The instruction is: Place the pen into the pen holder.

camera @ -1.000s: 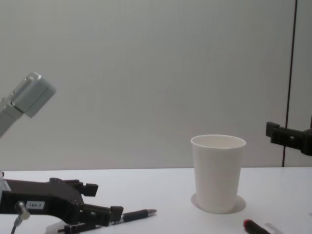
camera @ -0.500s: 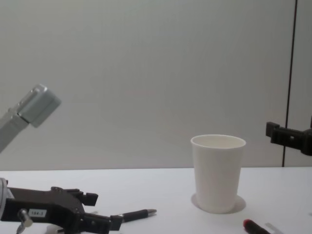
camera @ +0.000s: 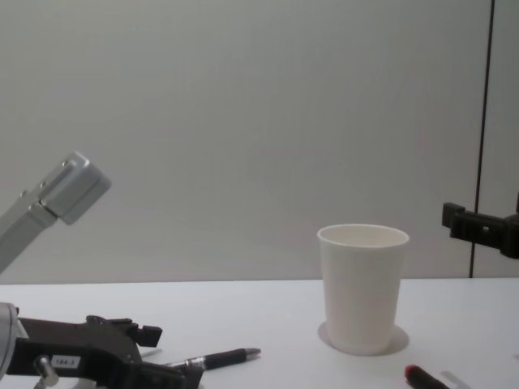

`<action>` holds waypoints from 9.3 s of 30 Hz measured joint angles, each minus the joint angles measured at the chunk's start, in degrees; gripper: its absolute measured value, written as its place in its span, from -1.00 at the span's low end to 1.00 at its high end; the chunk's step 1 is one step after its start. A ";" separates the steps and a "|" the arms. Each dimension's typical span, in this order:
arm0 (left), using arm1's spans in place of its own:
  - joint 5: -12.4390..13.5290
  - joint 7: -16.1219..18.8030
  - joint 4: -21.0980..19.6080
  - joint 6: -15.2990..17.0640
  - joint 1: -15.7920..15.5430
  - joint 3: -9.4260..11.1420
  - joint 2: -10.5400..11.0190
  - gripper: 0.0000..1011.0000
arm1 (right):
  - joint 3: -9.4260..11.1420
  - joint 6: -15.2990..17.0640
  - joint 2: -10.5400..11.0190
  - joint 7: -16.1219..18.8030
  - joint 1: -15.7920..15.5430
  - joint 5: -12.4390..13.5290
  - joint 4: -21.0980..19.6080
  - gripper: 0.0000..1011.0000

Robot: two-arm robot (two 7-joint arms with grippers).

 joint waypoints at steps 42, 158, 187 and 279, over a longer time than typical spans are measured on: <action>1.33 1.03 0.80 -0.52 -0.18 0.65 -0.21 0.80 | 0.00 0.00 0.00 0.00 0.00 0.00 0.00 0.98; -18.47 7.33 -17.36 -26.02 12.14 0.68 2.38 -0.73 | 0.00 0.00 0.00 0.00 0.00 0.00 0.00 0.98; -14.71 4.06 -15.31 -25.59 9.27 3.69 -3.05 -0.73 | 0.00 0.00 0.00 0.00 0.00 0.00 0.00 0.98; -14.09 3.98 -14.98 -25.61 8.80 4.27 -4.10 -0.73 | -1.06 16.88 0.46 18.62 2.22 42.19 -1.56 0.98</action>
